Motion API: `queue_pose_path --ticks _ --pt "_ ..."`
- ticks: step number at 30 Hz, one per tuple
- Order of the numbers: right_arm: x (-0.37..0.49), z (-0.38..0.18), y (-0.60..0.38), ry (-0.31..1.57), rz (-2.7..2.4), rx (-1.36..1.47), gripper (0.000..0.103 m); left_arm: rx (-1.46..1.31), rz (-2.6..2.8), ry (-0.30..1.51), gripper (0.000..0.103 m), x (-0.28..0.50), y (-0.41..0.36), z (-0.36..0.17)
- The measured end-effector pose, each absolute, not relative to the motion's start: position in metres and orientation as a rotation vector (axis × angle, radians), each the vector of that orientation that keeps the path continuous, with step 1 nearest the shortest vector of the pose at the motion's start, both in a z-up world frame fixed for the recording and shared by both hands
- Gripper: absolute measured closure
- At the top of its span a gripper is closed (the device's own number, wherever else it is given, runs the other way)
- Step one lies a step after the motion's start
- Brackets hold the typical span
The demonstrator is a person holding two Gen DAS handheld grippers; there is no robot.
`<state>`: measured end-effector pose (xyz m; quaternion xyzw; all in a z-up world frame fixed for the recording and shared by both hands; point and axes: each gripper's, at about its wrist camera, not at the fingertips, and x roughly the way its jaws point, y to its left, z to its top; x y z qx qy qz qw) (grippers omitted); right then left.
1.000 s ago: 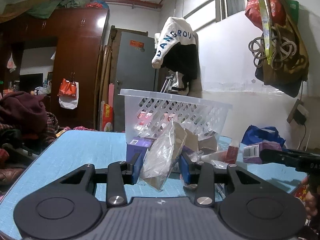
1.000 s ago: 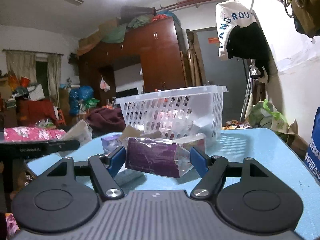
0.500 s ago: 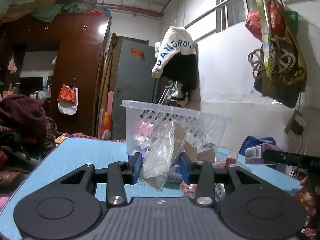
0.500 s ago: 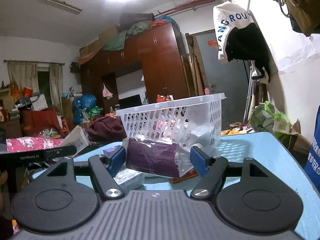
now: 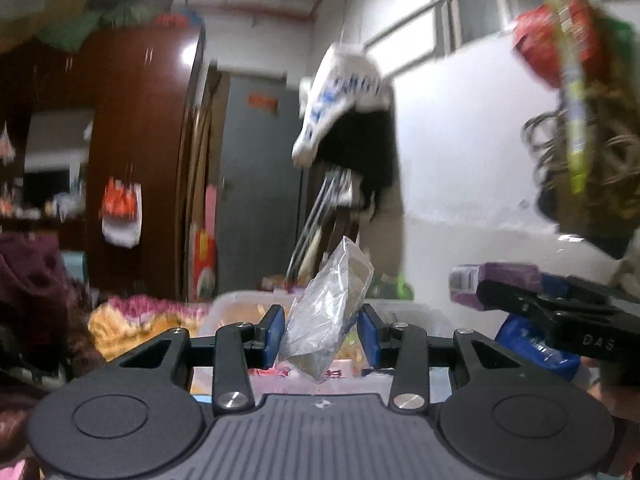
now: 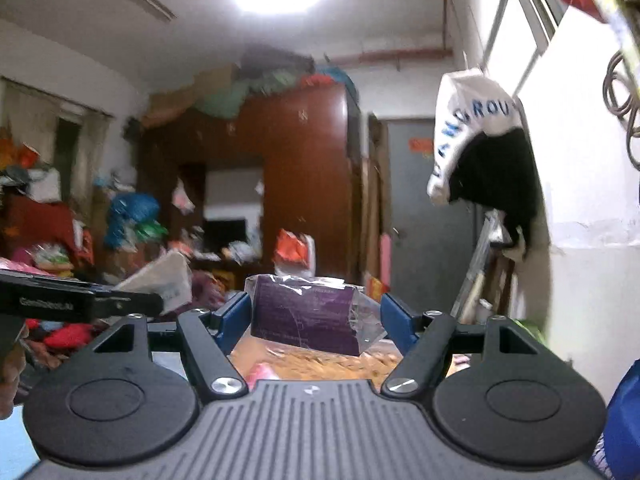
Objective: Organize objects
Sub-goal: 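Carry both held bags over the white basket and open both grippers, then grasp the purple barcode box with the left gripper while the right gripper grasps the red foil-topped box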
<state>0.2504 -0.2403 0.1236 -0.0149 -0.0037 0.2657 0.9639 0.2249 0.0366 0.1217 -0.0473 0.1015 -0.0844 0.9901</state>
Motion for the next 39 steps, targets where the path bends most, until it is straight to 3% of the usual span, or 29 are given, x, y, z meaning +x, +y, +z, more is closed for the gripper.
queue_pose_path --ticks 2,3,4,5,13,17,23,27,29,32,35,36,37,38,39 --pt "0.266 0.123 -0.235 0.027 0.540 -0.027 0.027 -0.151 -0.156 0.235 0.057 0.249 0.040 0.117" --pt "0.272 0.121 -0.232 0.055 0.563 -0.039 0.022 -0.171 -0.161 0.248 0.047 0.260 0.042 0.114" --pt "0.275 0.120 -0.229 0.078 0.566 -0.047 0.016 -0.179 -0.164 0.268 0.028 0.267 0.043 0.112" --pt "0.276 0.118 -0.227 0.089 0.544 -0.050 0.000 -0.180 -0.147 0.294 0.022 0.273 0.044 0.108" --pt "0.229 0.085 -0.262 0.219 0.610 0.049 0.000 -0.076 -0.146 0.284 0.018 0.199 0.057 0.069" --pt "0.215 0.043 -0.268 0.348 0.629 0.000 0.000 -0.056 -0.111 0.392 0.018 0.184 0.066 0.039" --pt "0.221 0.024 -0.269 0.448 0.651 -0.026 0.000 -0.048 -0.102 0.522 0.018 0.200 0.071 0.018" --pt "0.232 0.020 -0.267 0.499 0.650 -0.047 0.018 -0.107 -0.102 0.563 0.018 0.207 0.080 0.015" --pt "0.236 0.021 -0.269 0.509 0.660 -0.045 0.022 -0.126 -0.095 0.587 0.018 0.213 0.085 0.015" --pt "0.234 0.014 -0.267 0.517 0.671 -0.067 0.037 -0.152 -0.102 0.621 0.018 0.222 0.088 0.011" --pt "0.231 0.014 -0.269 0.505 0.675 -0.060 0.037 -0.129 -0.093 0.625 0.019 0.226 0.085 0.012" --pt "0.230 0.014 -0.271 0.494 0.685 -0.049 0.037 -0.110 -0.089 0.623 0.030 0.226 0.081 0.012" --pt "0.230 0.015 -0.274 0.487 0.689 -0.032 0.037 -0.097 -0.098 0.618 0.050 0.225 0.078 0.013" --pt "0.230 0.014 -0.277 0.479 0.687 -0.010 0.037 -0.086 -0.109 0.619 0.058 0.225 0.075 0.012" --pt "0.229 0.015 -0.281 0.468 0.687 0.010 0.037 -0.064 -0.088 0.614 0.058 0.224 0.071 0.013"
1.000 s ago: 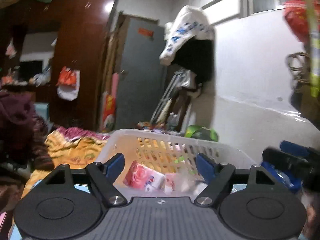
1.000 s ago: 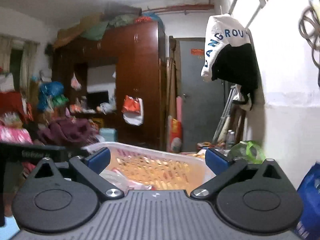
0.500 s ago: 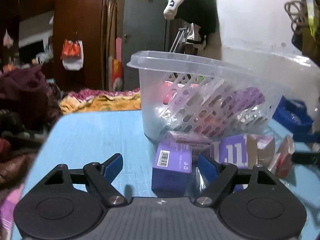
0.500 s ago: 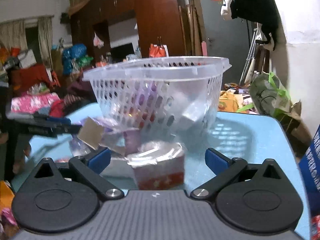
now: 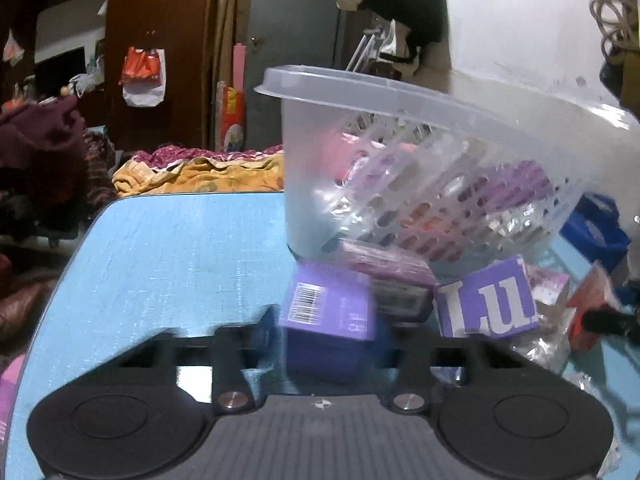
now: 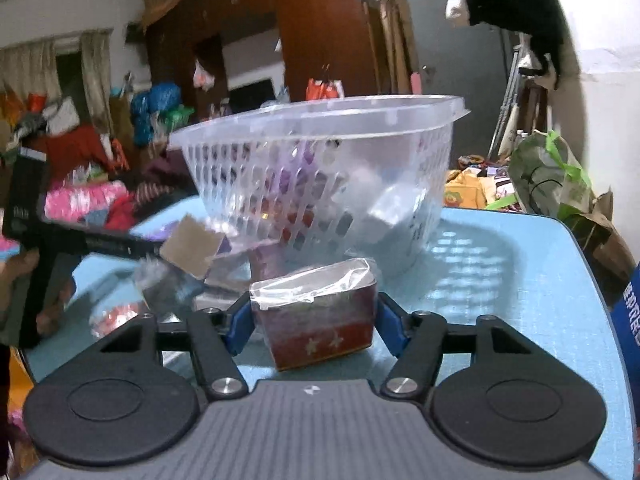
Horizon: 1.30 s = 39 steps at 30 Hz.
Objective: Organize objects
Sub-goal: 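Grasp the purple barcode box with the left gripper while the right gripper grasps the red foil-topped box, then carry both held boxes over the white basket and open both grippers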
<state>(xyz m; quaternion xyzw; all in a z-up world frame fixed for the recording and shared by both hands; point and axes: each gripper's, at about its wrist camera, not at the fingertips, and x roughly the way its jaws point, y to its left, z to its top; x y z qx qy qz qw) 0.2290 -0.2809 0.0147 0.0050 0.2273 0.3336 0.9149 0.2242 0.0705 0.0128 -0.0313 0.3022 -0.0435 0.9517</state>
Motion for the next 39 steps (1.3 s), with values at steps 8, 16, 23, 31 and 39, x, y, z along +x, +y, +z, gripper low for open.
queue_pose_path --ticks 8,16,23,31,39 --pt "0.223 0.015 -0.302 0.375 0.689 0.135 0.037 -0.108 -0.137 0.359 0.058 0.185 0.077 0.026" --pt "0.221 0.015 -0.309 0.314 0.694 0.184 0.037 -0.114 -0.184 0.203 0.057 0.169 0.075 0.030" --pt "0.218 0.014 -0.310 0.278 0.690 0.186 0.037 -0.136 -0.180 0.187 0.057 0.167 0.077 0.028" --pt "0.214 0.042 -0.317 0.164 0.799 0.300 0.037 -0.129 -0.202 0.034 0.057 0.143 0.074 0.038" --pt "0.229 0.111 -0.283 0.007 0.715 0.186 0.037 -0.156 -0.248 0.034 0.057 0.176 0.052 0.105"
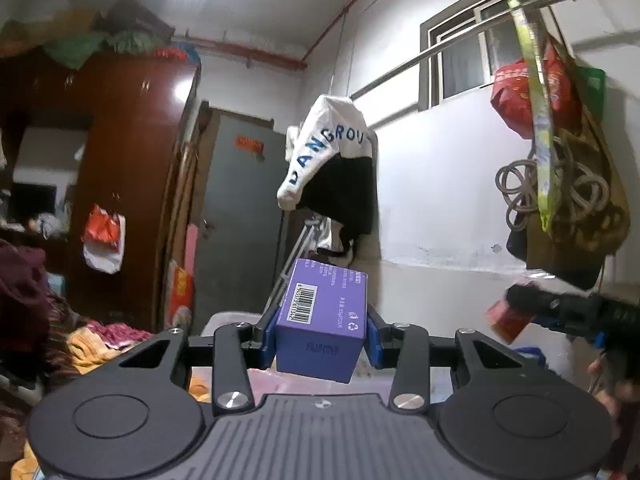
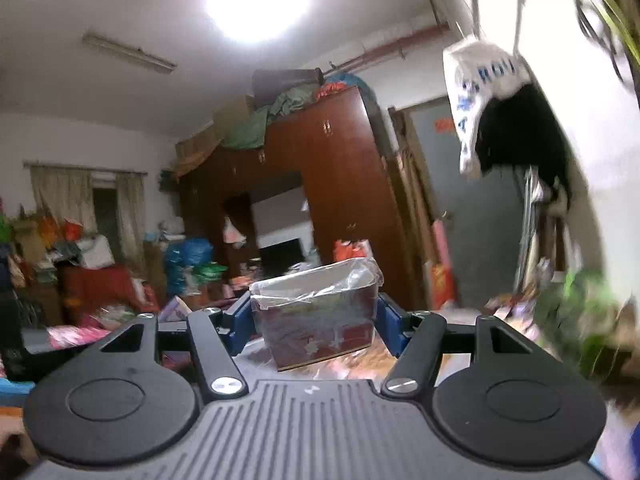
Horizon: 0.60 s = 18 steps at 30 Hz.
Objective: Organize objects
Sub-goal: 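Carry both held boxes over the white basket and open both grippers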
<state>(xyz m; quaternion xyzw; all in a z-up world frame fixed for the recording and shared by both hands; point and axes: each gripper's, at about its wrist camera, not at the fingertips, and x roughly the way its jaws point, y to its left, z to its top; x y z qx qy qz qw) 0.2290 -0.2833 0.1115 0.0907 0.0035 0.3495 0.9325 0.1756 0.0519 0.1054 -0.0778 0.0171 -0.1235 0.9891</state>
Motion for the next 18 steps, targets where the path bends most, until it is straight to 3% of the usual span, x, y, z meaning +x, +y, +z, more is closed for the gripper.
queue_pose_path --ticks 9,18 --pt "0.278 0.117 -0.246 0.093 0.570 0.029 0.038 -0.073 -0.153 0.208 0.058 0.249 0.029 0.118" --pt "0.281 0.109 -0.236 0.149 0.553 -0.025 0.036 -0.039 -0.098 0.270 0.054 0.274 0.031 0.104"
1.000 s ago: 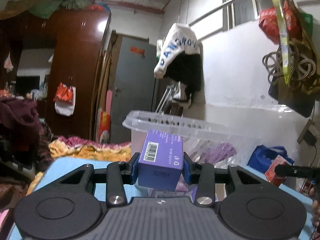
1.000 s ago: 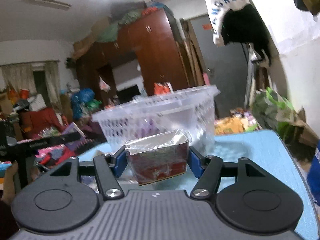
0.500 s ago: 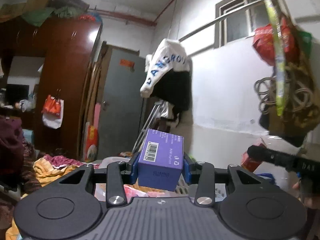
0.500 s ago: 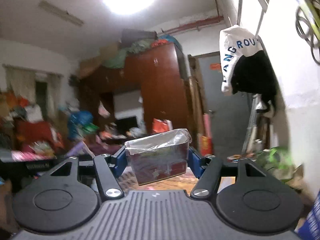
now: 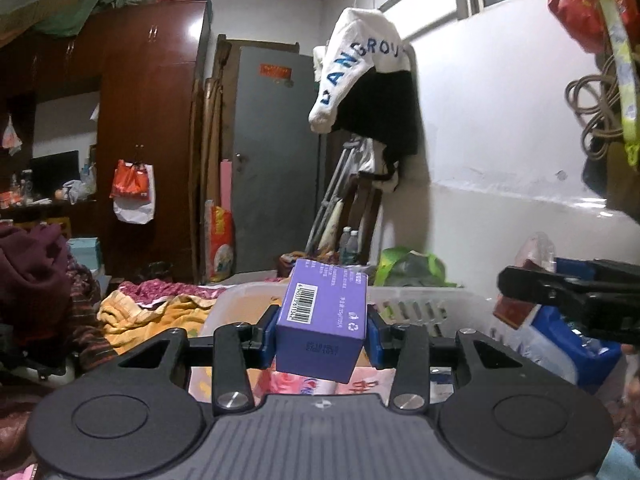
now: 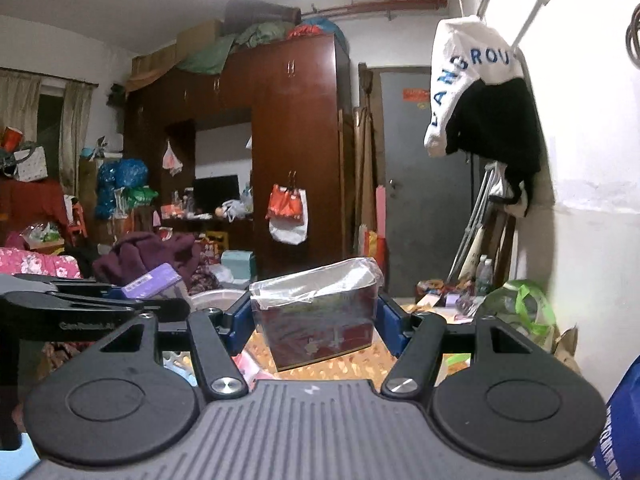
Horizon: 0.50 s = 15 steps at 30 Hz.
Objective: Organize objects
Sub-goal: 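Carry both held boxes over the white basket and open both grippers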
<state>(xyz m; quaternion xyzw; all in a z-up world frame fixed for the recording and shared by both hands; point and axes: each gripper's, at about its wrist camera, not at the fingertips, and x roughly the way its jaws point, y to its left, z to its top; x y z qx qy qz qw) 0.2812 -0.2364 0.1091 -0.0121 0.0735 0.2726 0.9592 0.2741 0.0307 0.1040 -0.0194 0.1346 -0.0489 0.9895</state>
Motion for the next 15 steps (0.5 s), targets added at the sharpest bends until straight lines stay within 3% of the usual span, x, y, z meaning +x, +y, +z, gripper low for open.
queue_pose_path --ticks 1,3,7,15 --pt "0.282 0.110 -0.236 0.154 0.560 -0.022 0.032 -0.029 -0.077 0.280 0.038 0.278 0.028 0.105" --pt "0.280 0.109 -0.234 0.155 0.533 -0.022 0.000 -0.004 -0.028 0.306 0.021 0.280 0.023 0.104" --pt "0.267 0.111 -0.239 0.101 0.527 -0.024 0.000 0.075 -0.056 0.243 0.021 0.256 0.015 0.103" --pt "0.220 0.085 -0.259 0.227 0.558 0.059 0.000 0.039 -0.048 0.274 0.021 0.197 0.006 0.082"
